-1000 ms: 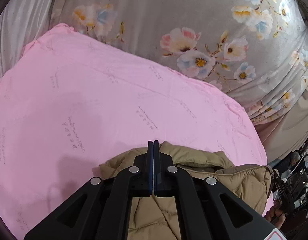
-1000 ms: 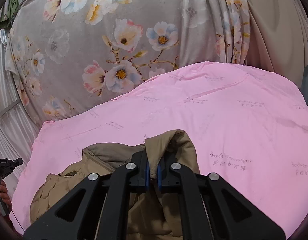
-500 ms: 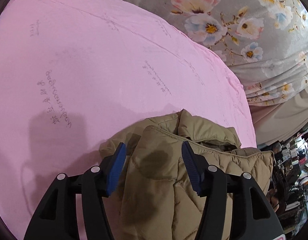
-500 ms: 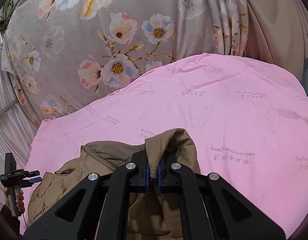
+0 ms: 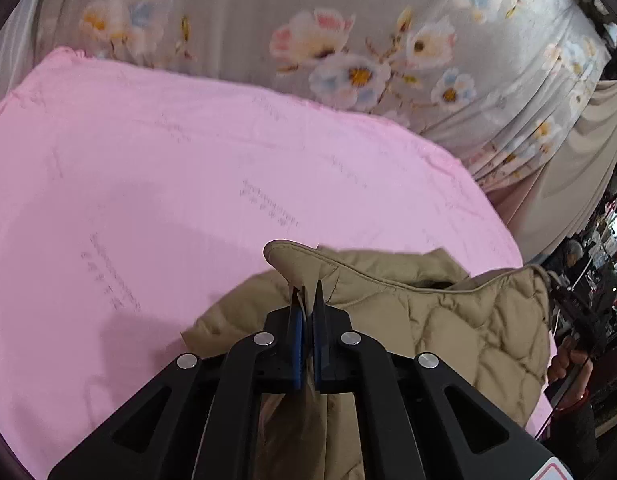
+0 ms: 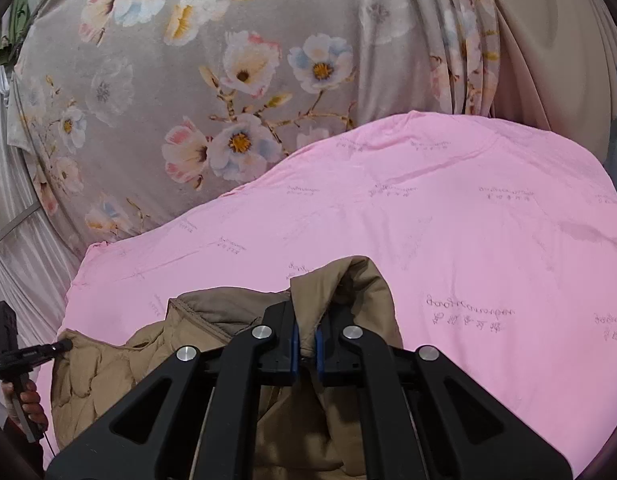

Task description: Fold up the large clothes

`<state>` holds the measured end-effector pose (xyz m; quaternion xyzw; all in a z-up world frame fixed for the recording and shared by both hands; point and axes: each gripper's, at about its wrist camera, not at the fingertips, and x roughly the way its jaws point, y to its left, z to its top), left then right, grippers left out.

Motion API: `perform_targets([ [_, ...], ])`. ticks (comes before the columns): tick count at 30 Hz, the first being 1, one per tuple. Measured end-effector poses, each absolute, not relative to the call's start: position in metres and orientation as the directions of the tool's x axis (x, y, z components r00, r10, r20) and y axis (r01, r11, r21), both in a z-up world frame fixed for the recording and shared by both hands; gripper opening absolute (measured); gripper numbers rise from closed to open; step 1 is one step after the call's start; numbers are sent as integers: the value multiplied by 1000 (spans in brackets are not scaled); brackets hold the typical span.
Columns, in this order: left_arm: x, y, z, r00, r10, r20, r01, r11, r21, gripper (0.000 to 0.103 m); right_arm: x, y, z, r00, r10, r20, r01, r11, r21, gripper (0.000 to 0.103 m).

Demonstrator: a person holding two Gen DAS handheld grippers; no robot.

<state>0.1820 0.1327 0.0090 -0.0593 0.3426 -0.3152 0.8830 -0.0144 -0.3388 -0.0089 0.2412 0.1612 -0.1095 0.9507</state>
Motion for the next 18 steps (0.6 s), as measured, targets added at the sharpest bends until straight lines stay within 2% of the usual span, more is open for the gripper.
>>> perform_targets([
  [3, 172, 139, 50, 637, -594, -490, 513, 802, -306, 1, -14, -338, 14, 943, -141, -301, 264, 866, 424, 4],
  [6, 184, 136, 73, 690, -550, -471, 471, 835, -285, 1, 3, -340, 30, 947, -160, -279, 268, 873, 407, 4],
  [9, 214, 116, 65, 730, -430, -531, 386, 901, -200, 1, 40, -351, 21, 931, -148, -333, 289, 858, 426, 4],
  [10, 225, 109, 56, 726, -400, -560, 361, 914, -185, 1, 58, -354, 11, 915, -145, -376, 309, 852, 423, 4],
  [14, 265, 81, -5, 686, -240, -687, 273, 960, -63, 1, 105, -355, -34, 833, -157, -530, 388, 849, 358, 4],
  [18, 284, 73, -59, 645, -161, -747, 236, 972, -5, 2, 119, -359, -67, 793, -134, -595, 412, 837, 361, 4],
])
